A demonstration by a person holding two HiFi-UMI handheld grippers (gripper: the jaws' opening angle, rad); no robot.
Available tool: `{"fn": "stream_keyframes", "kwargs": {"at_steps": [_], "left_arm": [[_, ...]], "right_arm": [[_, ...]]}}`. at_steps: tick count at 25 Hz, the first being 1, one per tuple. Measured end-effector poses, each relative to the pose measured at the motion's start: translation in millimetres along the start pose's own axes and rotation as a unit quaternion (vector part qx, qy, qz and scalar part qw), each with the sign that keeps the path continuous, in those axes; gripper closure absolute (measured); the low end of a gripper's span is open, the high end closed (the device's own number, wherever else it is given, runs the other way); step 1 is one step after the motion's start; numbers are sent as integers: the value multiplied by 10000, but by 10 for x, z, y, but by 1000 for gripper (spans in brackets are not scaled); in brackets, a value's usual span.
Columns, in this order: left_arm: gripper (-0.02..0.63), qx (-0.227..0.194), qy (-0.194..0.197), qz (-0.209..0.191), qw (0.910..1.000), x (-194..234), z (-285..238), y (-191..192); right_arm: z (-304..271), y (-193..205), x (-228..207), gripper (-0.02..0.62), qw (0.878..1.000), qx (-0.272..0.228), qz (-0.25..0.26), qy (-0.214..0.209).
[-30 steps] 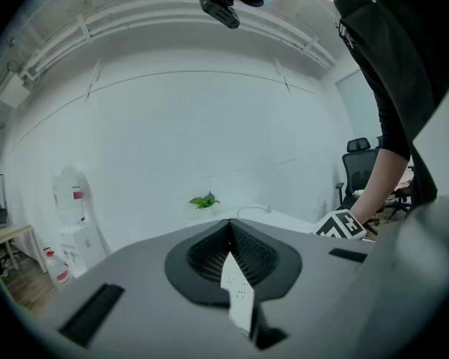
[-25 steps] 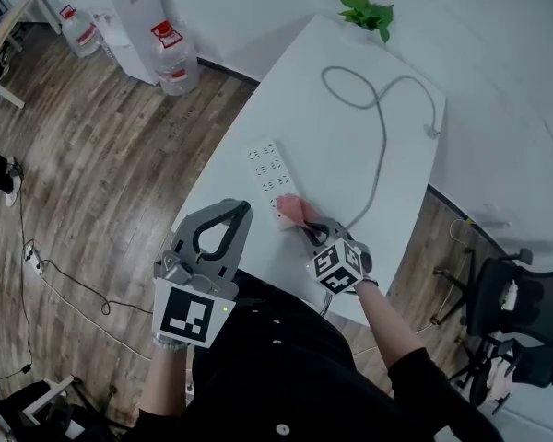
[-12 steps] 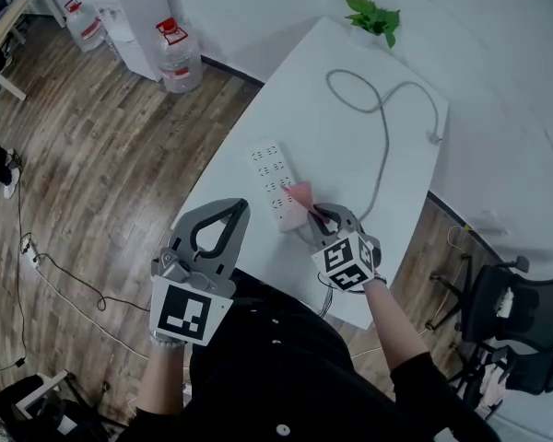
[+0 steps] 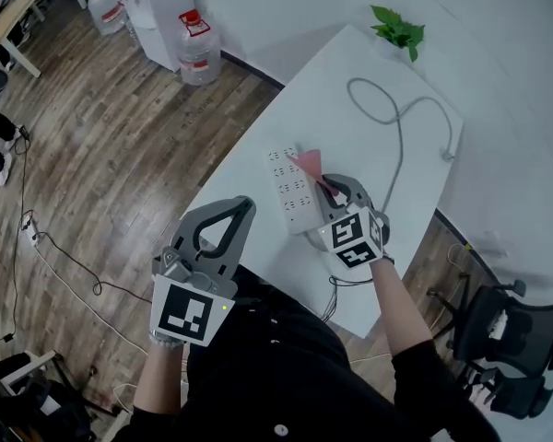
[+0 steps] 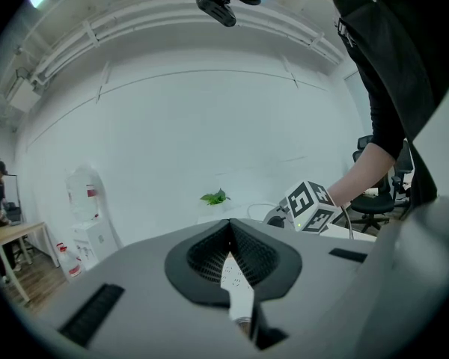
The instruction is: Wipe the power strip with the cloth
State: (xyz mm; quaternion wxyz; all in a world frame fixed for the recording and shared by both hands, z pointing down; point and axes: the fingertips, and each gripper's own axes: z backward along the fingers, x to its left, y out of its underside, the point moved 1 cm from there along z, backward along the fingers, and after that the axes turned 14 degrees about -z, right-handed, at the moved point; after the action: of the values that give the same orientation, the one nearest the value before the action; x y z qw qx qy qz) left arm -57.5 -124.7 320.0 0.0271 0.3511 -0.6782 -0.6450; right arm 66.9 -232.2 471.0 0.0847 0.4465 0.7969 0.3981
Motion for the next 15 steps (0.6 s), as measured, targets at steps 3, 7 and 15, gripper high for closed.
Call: {"fn": "stream_keyframes", "kwargs": {"at_steps": [3,7,15], "left_arm": [[592,85,-101,50,9999,29,76,50],[592,167,-231,102,9995,80,147,104],[592,327,-408,157,9985,165,257,240]], "right_arm": [[-121,-161,-13,546,9999,-97,132,-33],[-318,-345,-21,546,9995,-161,269,-89],[-792,-481,33,546,9970,33,719,-290]]}}
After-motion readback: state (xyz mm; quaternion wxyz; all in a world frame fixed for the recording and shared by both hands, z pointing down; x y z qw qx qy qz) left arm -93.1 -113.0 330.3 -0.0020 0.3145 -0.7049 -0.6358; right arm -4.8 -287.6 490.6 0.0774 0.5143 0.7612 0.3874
